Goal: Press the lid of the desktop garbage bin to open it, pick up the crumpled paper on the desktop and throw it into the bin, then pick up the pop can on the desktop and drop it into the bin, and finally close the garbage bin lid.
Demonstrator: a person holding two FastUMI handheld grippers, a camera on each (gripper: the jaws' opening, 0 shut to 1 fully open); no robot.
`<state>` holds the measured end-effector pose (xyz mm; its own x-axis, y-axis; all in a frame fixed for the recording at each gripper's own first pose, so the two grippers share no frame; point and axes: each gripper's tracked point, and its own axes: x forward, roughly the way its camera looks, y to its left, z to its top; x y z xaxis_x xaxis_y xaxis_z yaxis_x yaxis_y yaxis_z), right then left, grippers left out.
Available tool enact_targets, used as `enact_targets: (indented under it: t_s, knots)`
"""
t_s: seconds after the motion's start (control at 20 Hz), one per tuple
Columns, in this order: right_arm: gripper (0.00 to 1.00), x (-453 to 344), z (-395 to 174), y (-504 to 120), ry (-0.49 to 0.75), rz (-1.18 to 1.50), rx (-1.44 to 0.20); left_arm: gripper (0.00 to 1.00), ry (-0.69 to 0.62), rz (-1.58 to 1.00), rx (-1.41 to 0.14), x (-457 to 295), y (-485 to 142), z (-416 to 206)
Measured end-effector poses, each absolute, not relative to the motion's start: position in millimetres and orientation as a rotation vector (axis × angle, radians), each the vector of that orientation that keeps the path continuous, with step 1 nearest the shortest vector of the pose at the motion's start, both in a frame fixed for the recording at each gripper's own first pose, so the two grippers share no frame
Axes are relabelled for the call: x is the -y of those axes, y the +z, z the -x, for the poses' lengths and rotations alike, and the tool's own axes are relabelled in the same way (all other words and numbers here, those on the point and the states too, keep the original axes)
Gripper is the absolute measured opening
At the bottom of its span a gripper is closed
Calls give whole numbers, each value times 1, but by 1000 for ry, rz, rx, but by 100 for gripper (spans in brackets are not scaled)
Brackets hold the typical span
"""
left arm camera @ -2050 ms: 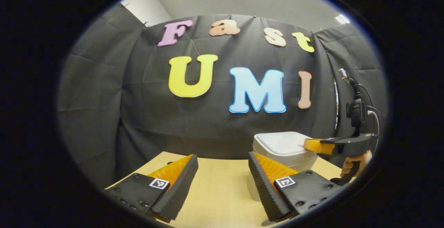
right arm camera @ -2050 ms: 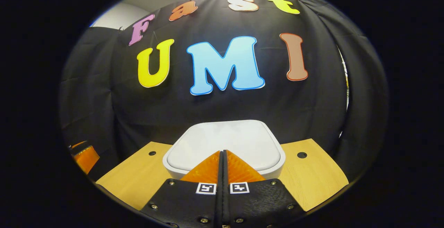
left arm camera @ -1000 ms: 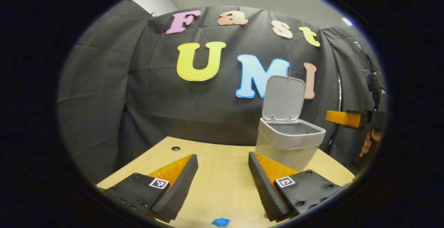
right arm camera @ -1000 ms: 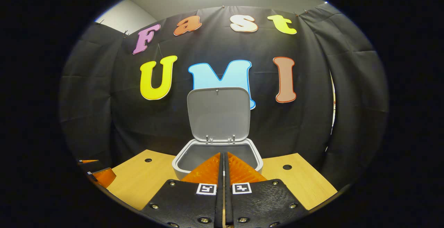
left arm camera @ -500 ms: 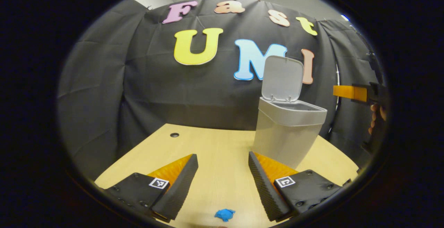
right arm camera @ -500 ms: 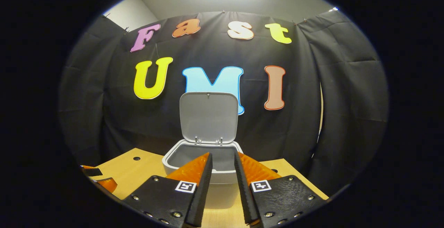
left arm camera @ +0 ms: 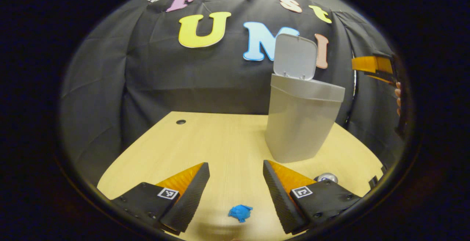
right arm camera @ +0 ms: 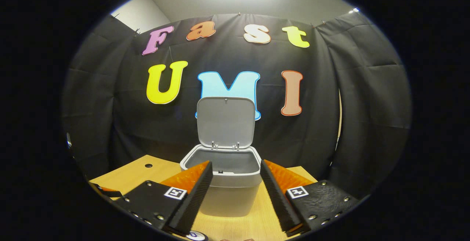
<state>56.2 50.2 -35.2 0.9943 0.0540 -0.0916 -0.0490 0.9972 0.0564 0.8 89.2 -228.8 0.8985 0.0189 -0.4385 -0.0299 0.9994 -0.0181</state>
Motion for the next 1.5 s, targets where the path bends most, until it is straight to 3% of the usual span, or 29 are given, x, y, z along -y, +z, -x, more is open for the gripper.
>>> enact_targets:
  t_s: [0.05,0.2,0.85,1.05,1.3,1.35,1.5]
  knots:
    - [89,-51,-54,-35,49,-51,-97,96,15,15,-471,-88,-238,3]
    - [90,-52,-47,-39,43,-41,-111,96,-16,15,-521,-84,-261,12]
    - [91,-64,-34,-65,67,-66,-202,96,-57,44,-844,-69,-362,40]
    - [90,-58,-34,-70,46,-67,-220,92,-62,28,-902,-72,-379,47]
    - [91,-56,-33,-73,-34,-115,-241,73,-127,-50,-906,-72,-390,42]
    - [91,-57,-32,-74,-49,-117,-244,74,-136,-61,-902,-73,-391,40]
    - [91,-58,-29,-74,-87,-94,-249,46,-154,-77,-898,-78,-390,38]
